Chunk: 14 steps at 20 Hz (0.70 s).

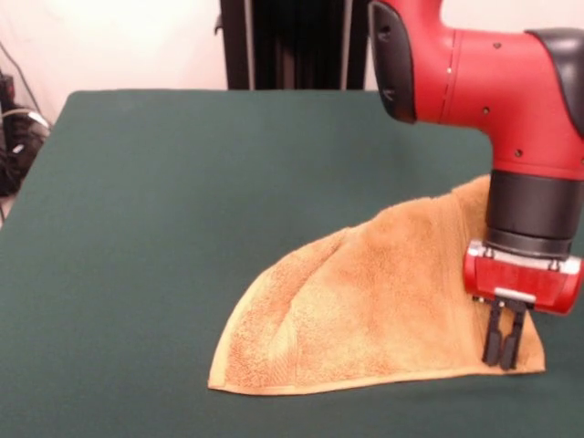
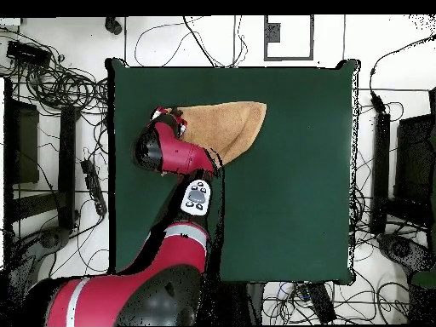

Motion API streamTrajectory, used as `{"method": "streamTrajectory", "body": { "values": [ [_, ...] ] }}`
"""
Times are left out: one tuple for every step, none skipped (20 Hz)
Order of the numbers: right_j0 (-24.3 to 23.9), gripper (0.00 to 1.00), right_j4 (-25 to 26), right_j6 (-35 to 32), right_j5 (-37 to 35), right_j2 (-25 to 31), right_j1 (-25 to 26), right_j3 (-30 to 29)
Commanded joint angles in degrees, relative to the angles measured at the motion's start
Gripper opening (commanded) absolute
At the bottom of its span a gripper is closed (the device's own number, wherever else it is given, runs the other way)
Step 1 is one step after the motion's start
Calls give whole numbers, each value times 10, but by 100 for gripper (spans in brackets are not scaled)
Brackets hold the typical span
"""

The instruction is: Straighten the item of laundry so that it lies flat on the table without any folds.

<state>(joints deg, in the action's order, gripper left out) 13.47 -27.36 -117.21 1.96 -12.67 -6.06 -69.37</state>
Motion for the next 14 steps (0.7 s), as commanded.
{"method": "streamTrajectory", "body": {
  "values": [
    [21,0,-34,-109,-3,58,97,1],
    [22,0,-35,-107,-5,56,97,2],
    [22,0,-37,-106,-7,55,97,2],
    [21,0,-37,-104,-10,56,96,2],
    [20,0,-36,-102,-13,56,95,1],
    [16,0,-32,-100,-15,62,92,-1],
    [16,0,-31,-98,-18,61,92,-1],
    [18,0,-33,-98,-21,56,91,-2],
    [19,0,-34,-99,-25,52,90,-3],
    [24,0,-39,-104,-18,44,88,-5],
    [22,0,-41,-109,-22,49,83,-11],
    [24,0,-44,-110,-25,45,81,-13],
    [25,0,-45,-111,-27,44,77,-17],
    [20,0,-39,-111,-24,52,69,-25]
  ]
}}
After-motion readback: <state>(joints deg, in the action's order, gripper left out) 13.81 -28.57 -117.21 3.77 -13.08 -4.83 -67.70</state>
